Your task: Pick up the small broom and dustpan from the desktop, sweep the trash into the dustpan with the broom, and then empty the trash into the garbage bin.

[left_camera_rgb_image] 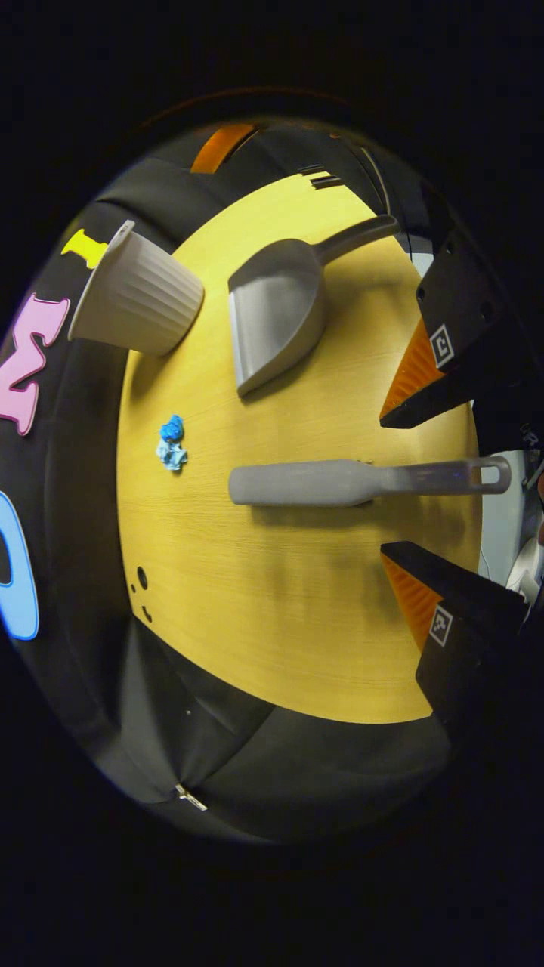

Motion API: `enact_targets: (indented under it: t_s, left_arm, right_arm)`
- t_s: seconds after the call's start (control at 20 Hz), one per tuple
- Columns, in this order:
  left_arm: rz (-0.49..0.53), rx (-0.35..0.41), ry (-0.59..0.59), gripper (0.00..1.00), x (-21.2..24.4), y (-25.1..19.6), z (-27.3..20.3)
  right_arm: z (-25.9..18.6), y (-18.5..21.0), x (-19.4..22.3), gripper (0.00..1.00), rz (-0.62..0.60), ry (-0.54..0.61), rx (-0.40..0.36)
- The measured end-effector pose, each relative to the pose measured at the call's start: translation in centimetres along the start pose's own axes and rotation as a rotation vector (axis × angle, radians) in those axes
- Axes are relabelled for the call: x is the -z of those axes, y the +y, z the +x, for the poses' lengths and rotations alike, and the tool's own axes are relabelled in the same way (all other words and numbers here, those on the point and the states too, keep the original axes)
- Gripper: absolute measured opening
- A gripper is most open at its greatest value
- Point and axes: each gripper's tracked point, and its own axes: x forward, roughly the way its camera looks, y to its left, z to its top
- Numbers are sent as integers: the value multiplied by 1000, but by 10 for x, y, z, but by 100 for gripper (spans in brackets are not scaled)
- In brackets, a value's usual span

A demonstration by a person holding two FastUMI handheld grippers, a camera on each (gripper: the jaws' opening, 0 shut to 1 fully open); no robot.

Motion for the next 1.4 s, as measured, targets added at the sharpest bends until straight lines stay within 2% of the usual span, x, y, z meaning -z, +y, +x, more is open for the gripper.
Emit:
enact_targets:
  t_s: [0.25, 0.55, 0.6, 0.75, 1.0, 1.4]
  left_arm:
    - [-19, -1, 151, 97, 18, 4, 31]
    - [0, -3, 242, 95, 22, -1, 44]
    - [4, 1, 238, 88, 19, -2, 47]
    - [45, 11, 254, 76, 16, -6, 49]
    - [5, 0, 261, 31, 15, -6, 50]
    - [-13, 72, 119, 24, 7, 13, 38]
  right_arm:
    - [-3, -9, 21, 99, 13, 46, 24]
    - [0, 0, 43, 99, 25, 114, 1]
    - [2, 3, 48, 99, 26, 128, -5]
    - [7, 14, 63, 99, 29, 194, -38]
    - [9, 29, 90, 99, 4, 314, -77]
    - [7, 39, 138, 99, -3, 517, -63]
